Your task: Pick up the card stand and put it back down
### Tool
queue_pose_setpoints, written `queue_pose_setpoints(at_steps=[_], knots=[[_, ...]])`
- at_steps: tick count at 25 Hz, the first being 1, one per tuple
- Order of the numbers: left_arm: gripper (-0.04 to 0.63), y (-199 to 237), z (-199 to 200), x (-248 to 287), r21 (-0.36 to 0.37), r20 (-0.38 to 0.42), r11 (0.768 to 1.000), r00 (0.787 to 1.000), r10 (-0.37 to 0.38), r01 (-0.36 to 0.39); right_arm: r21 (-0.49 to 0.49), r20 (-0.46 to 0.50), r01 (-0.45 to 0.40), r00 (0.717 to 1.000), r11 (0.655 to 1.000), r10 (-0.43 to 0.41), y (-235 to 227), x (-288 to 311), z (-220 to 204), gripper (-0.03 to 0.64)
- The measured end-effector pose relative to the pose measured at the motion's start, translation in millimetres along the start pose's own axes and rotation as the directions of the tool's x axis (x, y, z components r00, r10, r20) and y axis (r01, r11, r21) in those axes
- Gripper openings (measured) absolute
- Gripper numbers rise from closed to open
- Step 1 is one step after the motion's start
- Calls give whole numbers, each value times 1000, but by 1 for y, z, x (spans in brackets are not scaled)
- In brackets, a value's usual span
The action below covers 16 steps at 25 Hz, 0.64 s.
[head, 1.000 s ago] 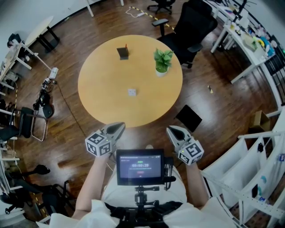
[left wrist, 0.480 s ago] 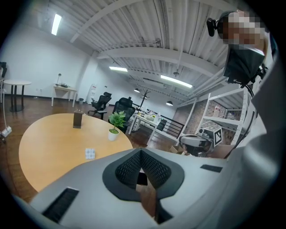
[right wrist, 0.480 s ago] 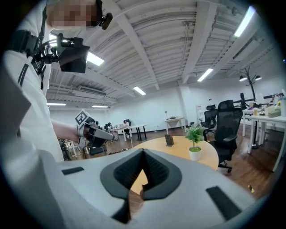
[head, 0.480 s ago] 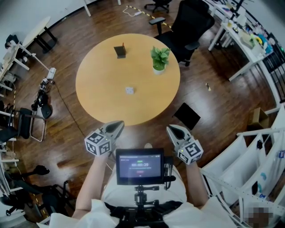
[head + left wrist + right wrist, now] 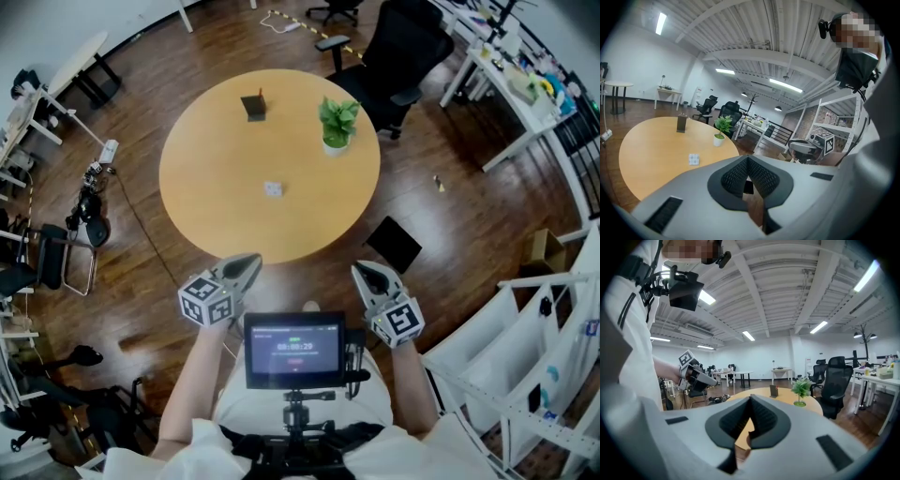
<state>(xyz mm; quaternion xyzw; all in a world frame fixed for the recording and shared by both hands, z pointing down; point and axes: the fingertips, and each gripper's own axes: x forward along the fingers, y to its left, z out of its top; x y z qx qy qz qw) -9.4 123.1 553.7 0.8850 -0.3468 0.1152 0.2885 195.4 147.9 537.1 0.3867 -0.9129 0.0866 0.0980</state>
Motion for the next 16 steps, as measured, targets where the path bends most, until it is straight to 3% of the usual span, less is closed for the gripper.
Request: queue_pose_setpoints(at_steps=[16], knots=[[2,4,7,2,-9,2,1000,1000,3,-3,11,19,20,1000,1000,-20,-7,1,3,6]])
